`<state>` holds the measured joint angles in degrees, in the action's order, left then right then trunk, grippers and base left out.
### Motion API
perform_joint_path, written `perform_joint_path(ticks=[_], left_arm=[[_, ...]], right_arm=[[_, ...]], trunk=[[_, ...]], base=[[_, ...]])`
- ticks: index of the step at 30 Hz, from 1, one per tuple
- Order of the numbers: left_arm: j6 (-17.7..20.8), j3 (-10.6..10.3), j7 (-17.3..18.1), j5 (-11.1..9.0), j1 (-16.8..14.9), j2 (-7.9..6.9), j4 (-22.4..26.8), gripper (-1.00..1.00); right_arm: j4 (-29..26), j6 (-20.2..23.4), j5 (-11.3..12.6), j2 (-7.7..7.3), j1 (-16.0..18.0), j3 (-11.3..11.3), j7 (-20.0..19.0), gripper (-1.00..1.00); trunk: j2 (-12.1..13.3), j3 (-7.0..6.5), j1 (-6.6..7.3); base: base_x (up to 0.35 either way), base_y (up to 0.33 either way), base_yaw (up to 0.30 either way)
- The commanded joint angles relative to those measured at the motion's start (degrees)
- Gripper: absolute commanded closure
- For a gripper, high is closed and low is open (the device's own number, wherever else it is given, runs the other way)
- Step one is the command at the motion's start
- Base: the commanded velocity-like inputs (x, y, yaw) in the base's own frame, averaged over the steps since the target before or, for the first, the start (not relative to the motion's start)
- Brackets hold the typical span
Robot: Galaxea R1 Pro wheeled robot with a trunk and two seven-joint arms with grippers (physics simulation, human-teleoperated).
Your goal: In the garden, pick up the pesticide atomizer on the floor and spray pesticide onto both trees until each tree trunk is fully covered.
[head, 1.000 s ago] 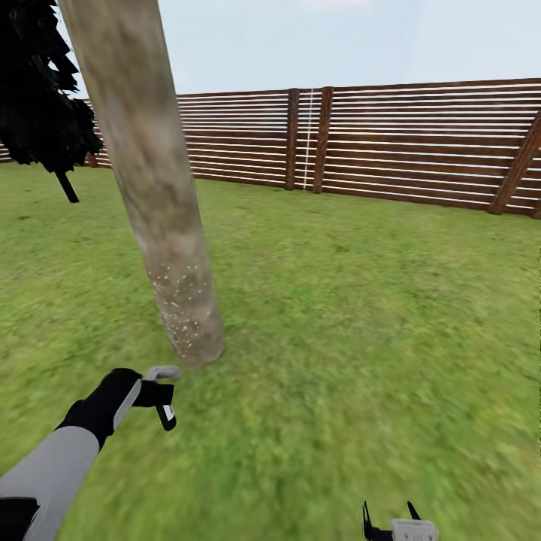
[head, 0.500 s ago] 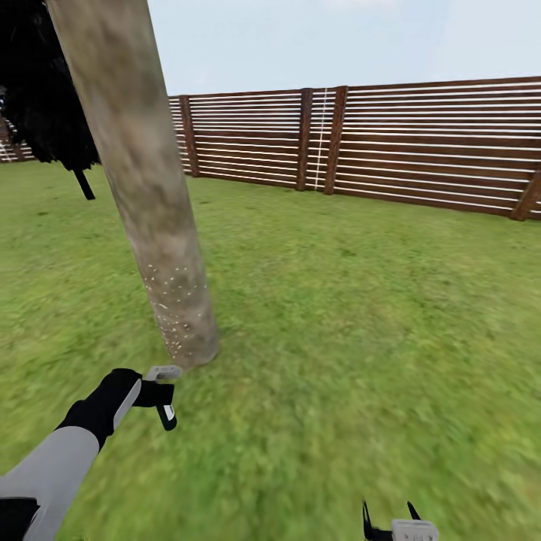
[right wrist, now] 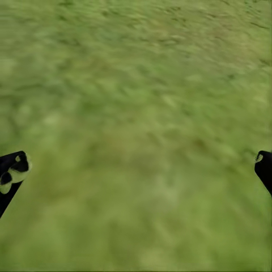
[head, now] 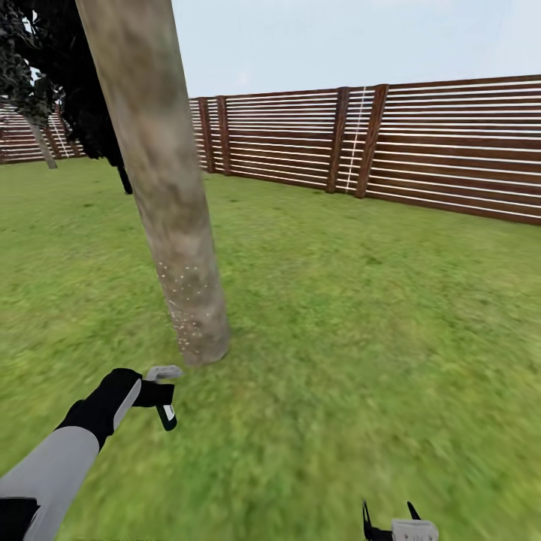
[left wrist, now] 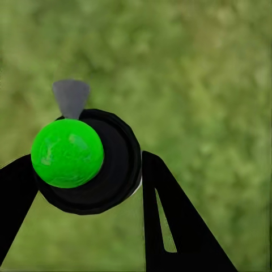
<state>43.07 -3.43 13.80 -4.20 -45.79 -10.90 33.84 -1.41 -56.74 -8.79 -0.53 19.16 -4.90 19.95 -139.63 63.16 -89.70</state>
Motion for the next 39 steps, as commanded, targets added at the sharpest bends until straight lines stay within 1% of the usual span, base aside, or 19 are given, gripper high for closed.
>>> perform_joint_path(ticks=[1,17,24,35,39], left_arm=[[0.00,0.00,0.00,-0.01,0.00,0.00,0.00,1.00],[0.00,0.00,0.00,-0.01,0.00,-0.17,-0.06,1.00],[0.00,0.00,0.00,-0.01,0.00,-0.09,-0.07,1.00],[0.00,0.00,0.00,-0.01,0.00,-0.16,-0.09,1.00],[0.00,0.00,0.00,-0.01,0.00,-0.16,-0.08,1.00]], right_arm=[[0.00,0.01,0.00,0.00,0.00,0.03,0.00,-1.00],[0.00,0.00,0.00,0.00,0.00,0.02,0.00,-1.00],[0.00,0.02,0.00,0.00,0.00,-0.02,0.00,-1.00],[0.00,0.05,0.00,0.03,0.00,-0.02,0.00,-1.00],[0.00,0.04,0.00,0.05,0.00,-0.02,0.00,-1.00]], trunk=[[0.00,0.00,0.00],[0.00,0.00,0.00],[0.00,0.00,0.00],[0.00,0.00,0.00],[0.00,0.00,0.00]], base=[[0.096,-0.273,0.127],[0.096,-0.273,0.006],[0.096,-0.273,0.228],[0.096,-0.273,0.025],[0.096,-0.273,0.191]])
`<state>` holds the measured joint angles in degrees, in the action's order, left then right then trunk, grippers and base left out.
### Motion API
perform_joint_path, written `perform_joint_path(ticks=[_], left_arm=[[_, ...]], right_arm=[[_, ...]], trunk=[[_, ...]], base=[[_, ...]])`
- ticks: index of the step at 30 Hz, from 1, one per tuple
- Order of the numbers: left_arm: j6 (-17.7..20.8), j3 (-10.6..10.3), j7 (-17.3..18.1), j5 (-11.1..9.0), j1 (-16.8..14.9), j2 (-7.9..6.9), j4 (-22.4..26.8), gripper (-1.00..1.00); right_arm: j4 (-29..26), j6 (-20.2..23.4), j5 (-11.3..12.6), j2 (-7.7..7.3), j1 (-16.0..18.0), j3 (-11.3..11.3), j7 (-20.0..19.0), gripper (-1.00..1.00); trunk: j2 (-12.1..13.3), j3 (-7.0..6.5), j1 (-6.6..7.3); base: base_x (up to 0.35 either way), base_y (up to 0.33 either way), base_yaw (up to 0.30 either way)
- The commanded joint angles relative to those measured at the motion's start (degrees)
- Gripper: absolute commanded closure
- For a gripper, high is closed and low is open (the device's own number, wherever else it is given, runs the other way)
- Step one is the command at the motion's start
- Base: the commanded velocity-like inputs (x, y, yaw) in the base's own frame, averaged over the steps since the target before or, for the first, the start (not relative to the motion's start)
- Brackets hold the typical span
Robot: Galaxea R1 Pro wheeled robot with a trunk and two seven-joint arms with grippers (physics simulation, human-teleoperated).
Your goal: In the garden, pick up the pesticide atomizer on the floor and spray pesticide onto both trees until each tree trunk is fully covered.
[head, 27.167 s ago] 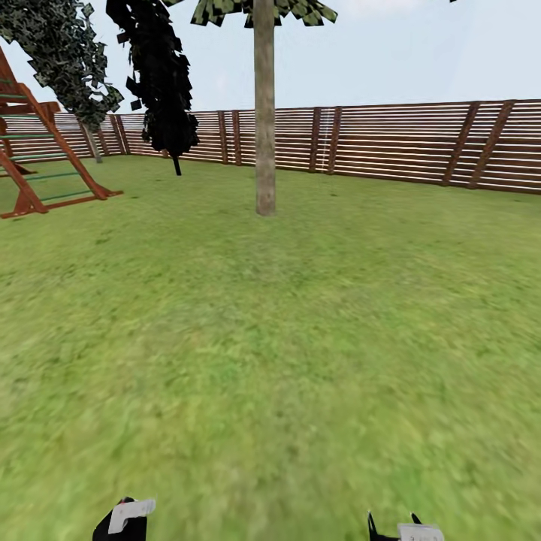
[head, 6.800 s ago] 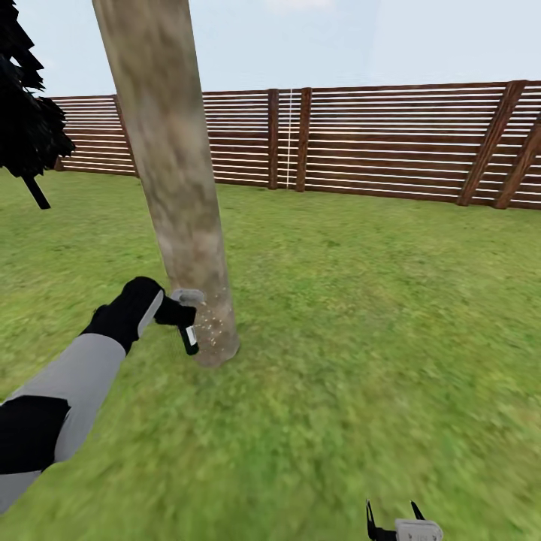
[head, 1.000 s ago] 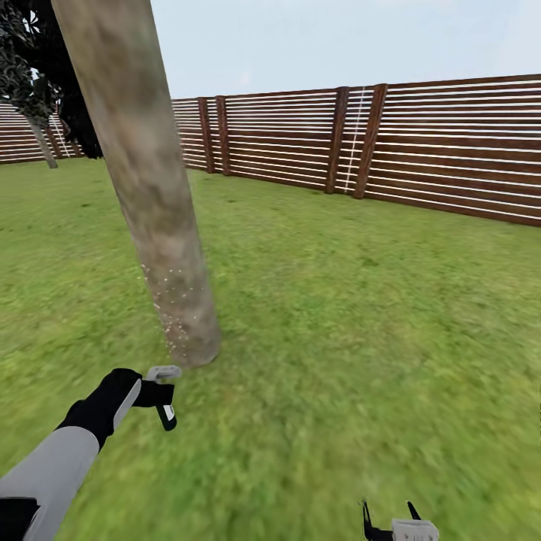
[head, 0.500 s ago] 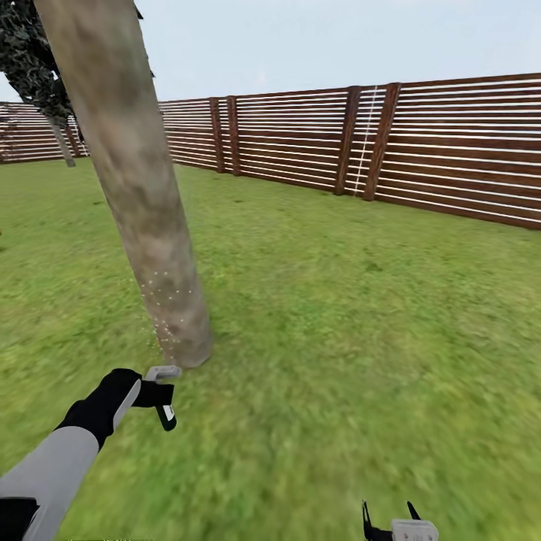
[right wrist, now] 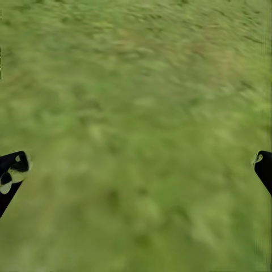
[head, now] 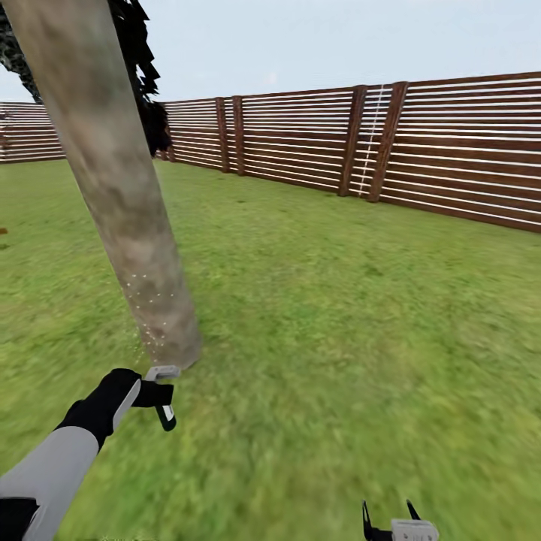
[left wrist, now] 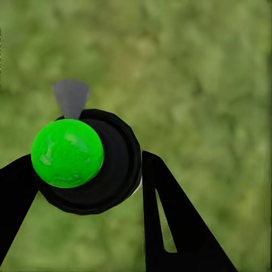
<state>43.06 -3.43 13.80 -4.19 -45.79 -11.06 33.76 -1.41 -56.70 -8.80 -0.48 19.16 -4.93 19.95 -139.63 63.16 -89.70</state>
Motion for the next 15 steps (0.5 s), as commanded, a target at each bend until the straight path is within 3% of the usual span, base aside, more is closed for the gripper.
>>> perform_joint_path(ticks=[1,13,15], left_arm=[[0.00,0.00,0.00,-0.03,0.00,-0.01,0.00,1.00],[0.00,0.00,0.00,-0.03,0.00,0.00,-0.01,1.00],[0.00,0.00,0.00,-0.07,0.04,0.06,-0.15,1.00]], right_arm=[[0.00,-0.03,0.01,-0.01,0.00,0.01,0.00,-1.00],[0.00,0.01,0.01,-0.05,0.00,0.01,0.00,-1.00],[0.00,0.01,0.01,-0.04,0.00,0.03,0.00,-1.00]], trunk=[[0.00,0.00,0.00],[0.00,0.00,0.00],[0.00,0.00,0.00]], base=[[0.096,-0.273,0.268],[0.096,-0.273,0.276],[0.073,-0.198,0.103]])
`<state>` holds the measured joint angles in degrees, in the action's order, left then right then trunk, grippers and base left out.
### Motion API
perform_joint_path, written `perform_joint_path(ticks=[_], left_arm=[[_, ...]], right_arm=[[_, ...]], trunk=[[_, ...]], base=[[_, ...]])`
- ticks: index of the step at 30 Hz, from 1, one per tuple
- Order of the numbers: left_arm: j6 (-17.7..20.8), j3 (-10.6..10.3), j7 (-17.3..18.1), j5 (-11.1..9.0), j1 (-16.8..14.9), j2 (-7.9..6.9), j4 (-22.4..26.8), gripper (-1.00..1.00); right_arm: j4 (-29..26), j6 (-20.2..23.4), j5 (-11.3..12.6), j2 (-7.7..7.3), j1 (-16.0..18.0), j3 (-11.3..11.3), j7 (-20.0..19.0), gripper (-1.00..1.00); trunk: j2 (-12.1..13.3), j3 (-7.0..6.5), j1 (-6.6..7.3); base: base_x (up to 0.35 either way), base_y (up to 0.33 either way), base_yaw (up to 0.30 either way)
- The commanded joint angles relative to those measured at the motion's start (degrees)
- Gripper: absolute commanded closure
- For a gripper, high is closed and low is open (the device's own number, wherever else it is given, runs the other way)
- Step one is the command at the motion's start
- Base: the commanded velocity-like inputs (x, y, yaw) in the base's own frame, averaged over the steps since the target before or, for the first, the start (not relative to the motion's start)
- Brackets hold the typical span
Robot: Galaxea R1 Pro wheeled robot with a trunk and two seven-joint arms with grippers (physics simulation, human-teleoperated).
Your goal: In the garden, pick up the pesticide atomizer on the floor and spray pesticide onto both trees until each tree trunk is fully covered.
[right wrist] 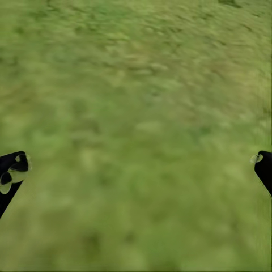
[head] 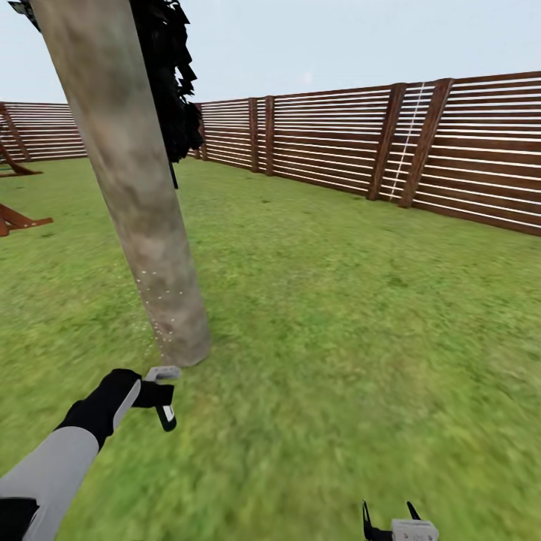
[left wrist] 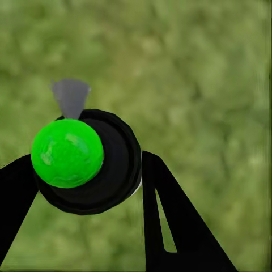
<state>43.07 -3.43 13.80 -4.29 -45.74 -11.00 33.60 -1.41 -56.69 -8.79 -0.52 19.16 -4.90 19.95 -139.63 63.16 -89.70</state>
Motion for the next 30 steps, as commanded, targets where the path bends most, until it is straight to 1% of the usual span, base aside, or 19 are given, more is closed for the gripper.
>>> perform_joint_path(ticks=[1,4,5,7,8,10,12,14,16,18,19,21,22,25,30], left_arm=[[-0.01,0.00,0.00,-0.01,0.02,0.05,-0.10,1.00],[0.57,-0.15,0.02,0.26,-0.08,0.14,-0.08,1.00],[1.63,-0.27,-0.04,0.31,-0.39,0.17,-0.27,1.00],[7.72,-0.26,-0.91,0.38,-1.02,0.18,-0.31,1.00],[10.00,-0.26,-1.79,0.40,-1.17,0.23,-0.30,1.00],[12.15,-0.18,-4.82,0.24,-1.39,0.74,0.03,1.00],[12.72,-0.11,-6.36,-0.09,-0.93,1.39,0.67,1.00],[12.71,0.00,-6.68,-0.18,-0.78,2.43,0.82,1.00],[12.60,0.24,-6.75,-0.19,-0.81,2.72,0.84,1.00],[12.42,0.48,-6.76,-0.28,-0.83,2.78,0.86,1.00],[12.36,1.21,-6.78,-0.47,-0.83,2.76,0.90,1.00],[12.22,4.80,-6.90,-0.77,-0.84,2.74,0.93,1.00],[12.14,5.49,-6.92,-0.73,-0.84,2.74,0.91,1.00],[12.05,5.84,-7.00,-0.39,-0.78,2.73,0.92,1.00],[11.95,6.06,-7.03,-0.20,-0.75,2.68,0.94,1.00]], right_arm=[[0.00,-0.02,0.00,0.00,0.00,-0.01,0.00,-1.00],[0.00,-0.01,0.00,0.00,0.00,0.03,0.00,-1.00],[0.00,-0.02,0.00,-0.01,0.00,0.03,0.00,-1.00],[0.00,-0.02,0.00,-0.01,0.00,0.06,0.00,-1.00],[0.00,-0.01,0.00,-0.01,0.00,0.06,0.00,-1.00],[0.00,0.00,0.00,-0.01,0.00,0.07,0.00,-1.00],[0.00,0.00,0.00,-0.01,0.00,0.07,0.00,-1.00],[0.00,-0.01,0.00,-0.01,0.00,0.07,0.00,-1.00],[0.00,0.00,0.00,-0.01,0.00,0.07,0.00,-1.00],[0.00,-0.04,0.00,-0.01,0.00,0.07,0.00,-1.00],[0.00,-0.03,0.00,-0.01,0.00,0.05,0.00,-1.00],[0.00,0.00,0.00,-0.01,0.00,0.06,0.00,-1.00],[0.00,0.00,0.00,-0.01,0.00,0.05,0.00,-1.00],[0.00,-0.01,0.00,-0.01,0.00,0.02,0.00,-1.00],[0.00,-0.01,0.00,-0.01,0.00,0.01,0.00,-1.00]], trunk=[[0.00,0.00,0.00],[0.00,0.00,0.00],[0.00,0.00,0.00],[0.00,0.00,0.00],[0.00,0.00,0.00],[0.00,0.00,0.00],[0.00,0.00,0.00],[0.00,0.00,0.00],[0.00,0.00,0.00],[0.00,0.00,0.00],[0.00,0.00,0.00],[0.00,0.00,0.00],[0.00,0.00,0.00],[0.00,0.00,0.00],[0.00,0.00,0.00]], base=[[0.026,-0.067,0.031],[0.006,-0.015,0.007],[0.001,-0.002,0.001],[0.000,0.000,0.000],[0.000,0.000,0.000],[0.000,0.000,0.000],[0.000,0.000,0.000],[0.002,0.000,0.000],[0.059,-0.099,0.000],[0.086,-0.220,0.000],[0.066,-0.254,0.000],[0.026,-0.265,0.017],[0.049,-0.268,0.101],[0.109,-0.260,0.221],[0.245,-0.175,0.275]])
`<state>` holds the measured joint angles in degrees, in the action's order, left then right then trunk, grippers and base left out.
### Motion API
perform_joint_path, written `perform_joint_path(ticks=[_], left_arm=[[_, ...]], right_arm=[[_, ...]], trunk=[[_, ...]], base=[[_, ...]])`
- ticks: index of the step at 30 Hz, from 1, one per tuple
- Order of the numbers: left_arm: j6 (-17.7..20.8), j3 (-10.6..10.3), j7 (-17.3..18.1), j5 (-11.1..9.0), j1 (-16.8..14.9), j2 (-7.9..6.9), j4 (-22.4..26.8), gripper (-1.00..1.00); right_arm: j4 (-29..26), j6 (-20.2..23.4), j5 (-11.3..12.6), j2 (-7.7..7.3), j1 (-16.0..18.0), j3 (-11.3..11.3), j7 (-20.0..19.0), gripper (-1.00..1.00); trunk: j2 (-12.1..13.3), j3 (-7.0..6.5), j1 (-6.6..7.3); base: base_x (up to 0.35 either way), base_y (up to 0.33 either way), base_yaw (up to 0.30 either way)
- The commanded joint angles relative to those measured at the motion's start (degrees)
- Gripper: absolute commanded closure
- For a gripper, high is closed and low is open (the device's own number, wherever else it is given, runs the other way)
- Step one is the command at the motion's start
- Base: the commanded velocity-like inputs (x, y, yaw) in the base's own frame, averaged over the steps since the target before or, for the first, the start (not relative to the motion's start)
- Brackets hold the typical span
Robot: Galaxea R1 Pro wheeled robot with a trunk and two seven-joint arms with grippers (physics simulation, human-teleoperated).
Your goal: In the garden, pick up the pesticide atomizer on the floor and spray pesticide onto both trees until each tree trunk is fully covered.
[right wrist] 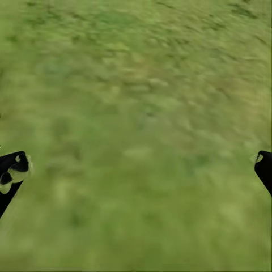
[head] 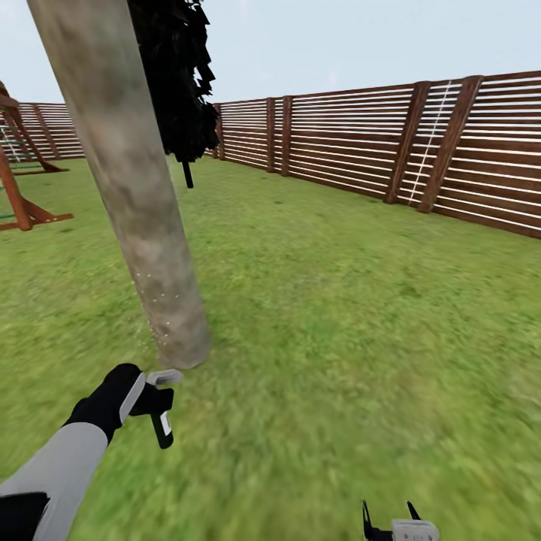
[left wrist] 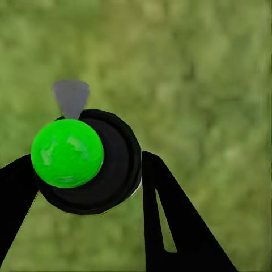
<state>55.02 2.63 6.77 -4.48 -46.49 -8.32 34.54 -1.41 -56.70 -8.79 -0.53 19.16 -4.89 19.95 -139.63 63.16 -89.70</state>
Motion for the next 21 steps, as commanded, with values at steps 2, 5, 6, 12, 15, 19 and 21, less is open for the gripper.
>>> perform_joint_path(ticks=[2,5,6,12,15,19,21], left_arm=[[0.00,-0.16,0.00,-0.01,0.00,-0.02,0.00,1.00],[-0.08,-0.43,0.00,0.07,0.00,-0.03,0.00,1.00],[-0.09,-0.39,0.00,0.08,0.00,-0.03,0.00,1.00],[-0.18,-0.34,-1.53,0.08,0.09,-0.61,-0.08,1.00],[-0.18,-0.35,-1.78,0.10,0.10,-0.70,-0.10,1.00],[-0.18,-0.18,-1.76,0.17,0.17,-1.08,-0.14,1.00],[-0.21,-0.17,-1.76,0.13,0.17,-1.05,-0.14,1.00]], right_arm=[[0.00,0.01,0.00,0.00,0.00,0.02,0.00,-1.00],[0.00,0.01,0.00,0.00,0.00,-0.01,0.00,-1.00],[0.00,0.00,0.00,0.00,0.00,0.01,0.00,-1.00],[0.00,0.01,0.00,0.00,0.00,0.03,0.00,-1.00],[0.00,0.01,0.00,0.00,0.00,0.02,0.00,-1.00],[0.00,0.00,0.00,0.00,0.00,0.01,0.00,-1.00],[0.00,0.01,0.00,0.00,0.00,-0.01,0.00,-1.00]], trunk=[[0.00,0.00,0.00],[0.00,0.00,0.00],[0.00,0.00,0.00],[0.00,0.00,0.00],[0.00,0.00,0.00],[0.00,0.00,0.00],[0.00,0.00,0.00]], base=[[0.297,-0.106,0.278],[0.307,-0.085,0.222],[0.309,-0.081,0.081],[0.259,-0.058,0.037],[0.022,-0.003,0.243],[0.002,0.000,0.274],[0.000,0.000,0.194]])
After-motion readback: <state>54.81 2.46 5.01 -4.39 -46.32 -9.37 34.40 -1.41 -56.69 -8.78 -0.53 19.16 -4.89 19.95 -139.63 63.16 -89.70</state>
